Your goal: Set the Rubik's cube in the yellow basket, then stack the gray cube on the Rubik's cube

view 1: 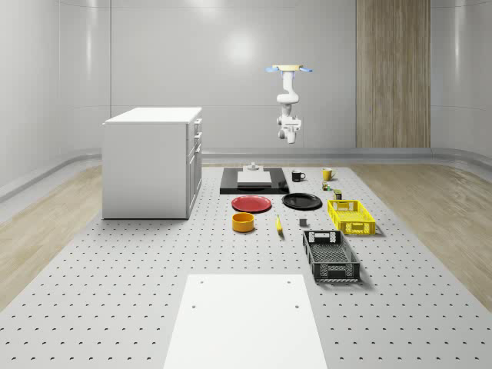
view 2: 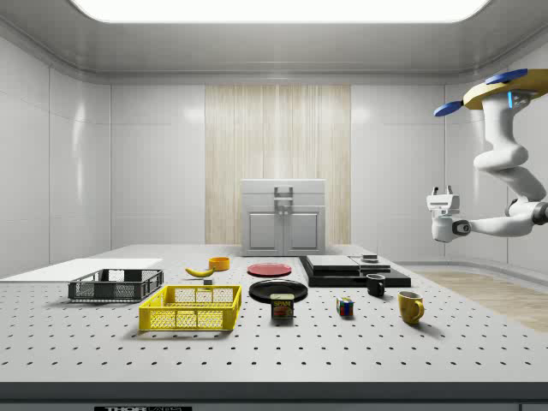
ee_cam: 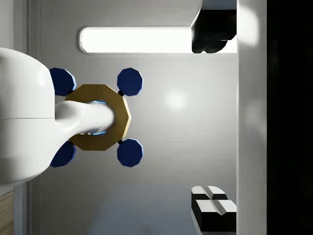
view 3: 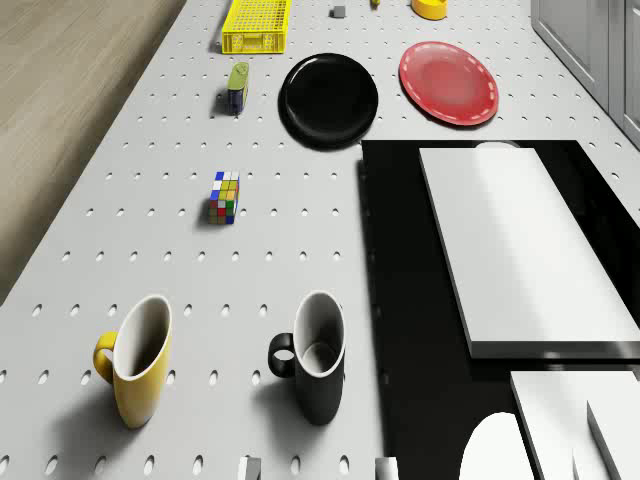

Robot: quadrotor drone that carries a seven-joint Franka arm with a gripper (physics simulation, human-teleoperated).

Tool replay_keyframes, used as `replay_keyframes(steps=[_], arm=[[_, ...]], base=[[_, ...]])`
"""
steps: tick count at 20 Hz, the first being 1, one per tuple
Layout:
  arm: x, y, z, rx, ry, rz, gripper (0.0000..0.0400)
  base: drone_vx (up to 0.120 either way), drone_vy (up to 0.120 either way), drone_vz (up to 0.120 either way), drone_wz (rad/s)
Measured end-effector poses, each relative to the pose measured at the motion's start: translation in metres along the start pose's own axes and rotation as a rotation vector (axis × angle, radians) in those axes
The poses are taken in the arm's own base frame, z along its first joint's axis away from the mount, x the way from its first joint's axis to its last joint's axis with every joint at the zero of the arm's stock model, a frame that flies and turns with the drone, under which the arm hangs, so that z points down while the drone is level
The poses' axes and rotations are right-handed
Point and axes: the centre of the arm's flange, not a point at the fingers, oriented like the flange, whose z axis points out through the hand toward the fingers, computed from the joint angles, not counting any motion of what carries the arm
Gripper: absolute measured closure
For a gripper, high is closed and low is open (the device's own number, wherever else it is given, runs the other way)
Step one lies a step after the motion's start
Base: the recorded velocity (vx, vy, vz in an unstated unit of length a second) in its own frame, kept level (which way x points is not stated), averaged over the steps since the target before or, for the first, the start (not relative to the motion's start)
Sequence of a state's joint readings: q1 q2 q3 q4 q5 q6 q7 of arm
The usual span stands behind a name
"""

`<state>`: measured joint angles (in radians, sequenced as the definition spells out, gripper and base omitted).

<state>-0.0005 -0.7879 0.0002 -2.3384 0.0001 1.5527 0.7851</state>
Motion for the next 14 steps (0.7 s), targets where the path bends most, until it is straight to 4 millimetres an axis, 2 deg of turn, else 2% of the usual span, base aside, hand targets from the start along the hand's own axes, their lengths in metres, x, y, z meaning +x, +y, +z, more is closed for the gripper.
replay_keyframes(steps=[8,14], arm=[[-0.002,0.002,-0.056,0.004,0.004,0.0,0.0],[-0.001,0.001,-0.081,0.008,0.008,0.0,0.0]], base=[[0.0,0.0,0.0,0.0],[0.0,0.0,0.0,0.0]])
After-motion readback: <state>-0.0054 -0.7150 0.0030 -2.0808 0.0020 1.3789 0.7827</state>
